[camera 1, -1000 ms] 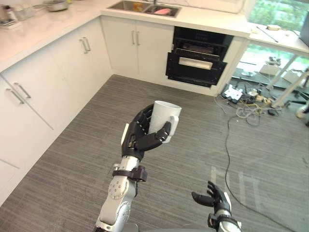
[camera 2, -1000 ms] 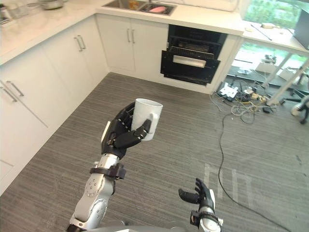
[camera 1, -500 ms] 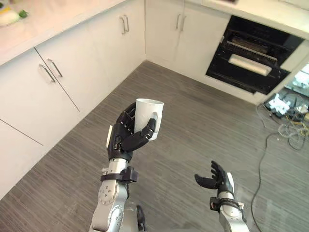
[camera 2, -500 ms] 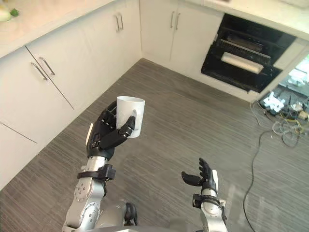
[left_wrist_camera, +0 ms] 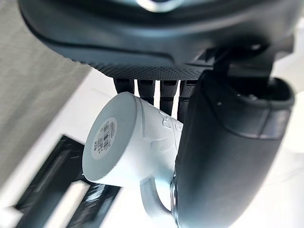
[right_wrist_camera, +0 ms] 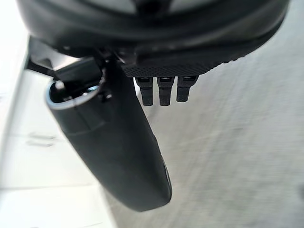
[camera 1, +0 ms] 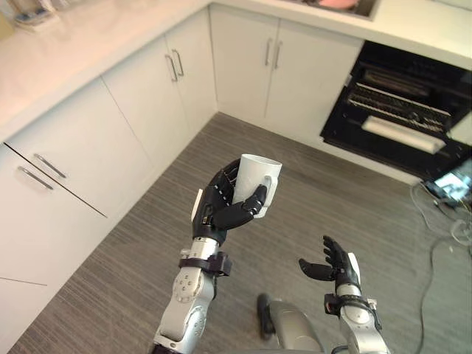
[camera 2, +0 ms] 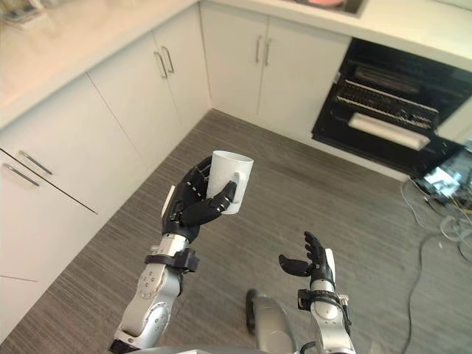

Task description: Walk over to the sink, pick up the cup, carry it to the dishwasher, place the cup inside the dishwasher, then close the dishwasher door

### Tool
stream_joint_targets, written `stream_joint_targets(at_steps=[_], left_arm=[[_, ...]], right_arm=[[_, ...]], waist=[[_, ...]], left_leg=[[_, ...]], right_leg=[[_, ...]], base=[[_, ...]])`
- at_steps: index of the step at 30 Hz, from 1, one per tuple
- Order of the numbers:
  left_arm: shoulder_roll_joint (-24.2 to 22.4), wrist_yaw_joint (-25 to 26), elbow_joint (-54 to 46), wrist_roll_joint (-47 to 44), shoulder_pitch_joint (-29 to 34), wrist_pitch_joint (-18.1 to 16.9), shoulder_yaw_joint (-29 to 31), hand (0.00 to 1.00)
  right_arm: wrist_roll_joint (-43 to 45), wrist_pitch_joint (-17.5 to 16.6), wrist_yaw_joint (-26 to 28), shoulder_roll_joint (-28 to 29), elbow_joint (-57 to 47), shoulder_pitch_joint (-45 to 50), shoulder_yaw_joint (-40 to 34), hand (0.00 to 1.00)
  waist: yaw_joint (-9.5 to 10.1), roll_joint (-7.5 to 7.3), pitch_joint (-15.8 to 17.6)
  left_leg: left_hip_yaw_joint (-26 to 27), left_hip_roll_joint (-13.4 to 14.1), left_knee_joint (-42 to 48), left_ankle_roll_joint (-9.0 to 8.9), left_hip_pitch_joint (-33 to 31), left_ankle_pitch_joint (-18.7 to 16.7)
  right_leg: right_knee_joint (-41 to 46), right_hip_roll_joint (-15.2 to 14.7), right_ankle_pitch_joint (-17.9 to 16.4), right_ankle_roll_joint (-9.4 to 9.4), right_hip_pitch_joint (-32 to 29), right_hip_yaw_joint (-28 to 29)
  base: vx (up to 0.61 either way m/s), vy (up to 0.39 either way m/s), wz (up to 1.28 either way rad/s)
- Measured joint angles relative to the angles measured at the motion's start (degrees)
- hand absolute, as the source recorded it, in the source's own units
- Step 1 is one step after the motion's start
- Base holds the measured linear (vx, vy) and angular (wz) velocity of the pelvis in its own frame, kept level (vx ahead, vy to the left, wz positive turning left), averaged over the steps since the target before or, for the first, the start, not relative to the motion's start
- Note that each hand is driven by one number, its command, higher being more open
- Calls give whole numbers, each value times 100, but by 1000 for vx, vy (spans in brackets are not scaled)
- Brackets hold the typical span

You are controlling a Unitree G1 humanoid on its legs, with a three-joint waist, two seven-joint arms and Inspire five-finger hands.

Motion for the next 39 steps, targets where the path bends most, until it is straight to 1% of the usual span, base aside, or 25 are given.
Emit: stream_joint_targets(at_steps=[3,5,6,9,10,12,13,14,15,16,17,18,19,21,22,23,25,26,27,28,29,32,34,37,39], left_arm=[[-70,-8,-277,-3,87,-62,-8,30],[-86,-23,-294,-5,100,-117,9,30],[-82,-22,-281,-5,116,-113,33,30],[-122,-12,-296,1,167,-118,85,30],[-110,7,-292,5,218,-115,85,30],[-115,47,-296,4,176,-108,144,30],[-71,83,-295,3,189,-84,152,30],[-24,101,-295,3,191,-81,151,30],[115,133,-292,2,194,-71,151,30],[191,139,-286,2,194,-53,151,30],[294,146,-280,3,205,-2,127,30],[287,148,-291,4,241,2,68,30],[274,148,-314,4,259,-5,33,30],[317,131,-504,3,255,-92,-178,30],[313,122,-531,3,254,-112,-231,30],[313,109,-579,2,254,-118,-305,30],[321,109,-584,0,260,-117,-307,30],[371,111,-587,0,303,-118,-298,30],[361,102,-521,4,343,-139,-300,30],[234,121,-429,0,401,-105,-303,30],[221,118,-426,3,408,-100,-299,30],[136,115,-311,6,347,-87,-278,30],[50,112,-227,7,403,-86,-296,30],[46,112,-236,9,400,-87,-224,30],[45,125,-238,37,400,-87,-142,30]], right_arm=[[11,-121,-107,83,-432,-35,86,90],[20,-207,-116,75,-361,-201,81,90],[59,-221,-128,56,-181,-354,67,90],[64,-237,-128,-71,418,-623,69,90],[65,-202,-130,-55,691,-638,87,90],[65,-147,-120,-43,914,-653,93,90],[60,-115,-122,-37,1000,-659,93,90],[60,-101,-122,-29,1010,-670,90,90],[58,-100,-121,16,1017,-725,90,90],[57,-100,-122,51,1025,-760,90,90],[50,-100,-120,109,1041,-795,102,90],[44,-102,-121,142,1084,-800,144,90],[39,-102,-120,144,1109,-804,206,90],[-9,-132,-117,150,1109,-871,458,90],[-9,-131,-117,149,1115,-905,480,90],[-11,-130,-117,153,1132,-1014,551,90],[-30,-130,-117,189,1149,-1083,603,90],[-59,-130,-121,209,1149,-1030,614,90],[-60,-134,-130,157,1161,-955,610,90],[-59,-111,-130,35,1238,-967,570,90],[-59,-109,-137,13,1235,-936,517,90],[-54,-95,-138,-14,1198,-715,484,90],[-27,-94,-177,41,938,-452,453,90],[0,-112,-208,14,663,-577,413,90],[1,-112,-215,22,660,-672,419,90]], waist=[[303,-31,12],[422,-91,47],[443,-116,55],[489,-107,32],[564,-187,-31],[500,-306,-80],[519,-353,-94],[517,-379,-86],[506,-449,-75],[460,-468,-72],[400,-489,-59],[398,-466,-70],[411,-445,-89],[367,-468,-145],[349,-443,-159],[313,-378,-162],[297,-411,-179],[276,-563,-261],[187,-576,-310],[208,-276,-366],[205,-203,-391],[186,-113,-278],[300,-105,-242],[436,-116,-246],[486,-121,-243]], left_leg=[[261,259,1189,389,-1196,-636],[389,126,612,600,-1671,-969],[359,-198,-411,665,-1905,-1090],[-60,-895,-3251,432,-2020,-448],[-62,-1052,-3437,563,-1861,372],[104,-1179,-2762,1030,-2058,-144],[232,-1190,-2543,1097,-2036,-458],[320,-1209,-2553,1124,-1953,-590],[464,-1300,-2651,1174,-1688,-765],[487,-1357,-2740,1207,-1519,-818],[517,-1461,-3048,1246,-1042,-883],[569,-1489,-3468,1248,-508,-886],[584,-1468,-3655,1245,-273,-886],[646,-1416,-4287,1124,355,-849],[669,-1377,-4373,1083,448,-849],[762,-1236,-4575,967,654,-866],[875,-1148,-4641,775,836,-958],[915,-1219,-4640,551,1025,-1109],[870,-1248,-4600,442,1192,-1275],[873,-976,-4480,361,1261,-1388],[872,-864,-4220,320,1207,-1413],[471,-164,-1625,239,405,-1051],[389,112,-112,348,-214,-1112],[304,-375,-708,614,-1000,-1388],[-120,-836,-1780,587,-1249,-1427]], right_leg=[[-888,149,-86,-38,1209,284],[-1134,51,-194,33,1591,446],[-1206,-121,-330,117,1817,525],[-1201,-462,-798,352,2140,801],[-1191,-598,-936,480,2249,1062],[-926,-829,-979,514,2180,1443],[-384,-883,-1010,584,1967,1636],[42,-916,-995,798,1792,1683],[1153,-1040,-869,1815,1341,1695],[1703,-1074,-758,1973,1140,1686],[2668,-1182,-787,1862,800,1513],[3234,-1253,-916,1522,516,1117],[3313,-1247,-980,1376,377,930],[3008,-1258,-1223,922,-349,296],[2737,-1265,-1260,845,-522,108],[1743,-1292,-1106,605,-858,-478],[416,-1126,-444,426,-961,-773],[-402,-1009,575,288,-948,-479],[-252,-955,1150,208,-917,-218],[-27,-739,1023,185,-925,-224],[4,-628,791,173,-901,-168],[-172,-207,447,-37,-257,-255],[-546,84,251,-230,479,-55],[-883,114,232,-247,809,527],[-1051,78,198,-189,1012,871]], base=[[556,-65,-33],[409,64,-32],[431,143,-33],[452,234,-50],[546,314,-61],[686,388,-42],[560,317,-29],[527,298,-47],[389,207,-34],[569,225,-26],[469,137,-14],[535,122,-17],[402,51,-22],[407,-9,-16],[368,-58,-17],[381,-76,-23],[408,-107,-23],[488,-182,1],[497,-177,-12],[497,-173,-14],[444,-169,-32],[445,-211,-18],[393,-102,-51],[282,15,-88],[319,140,-88]])
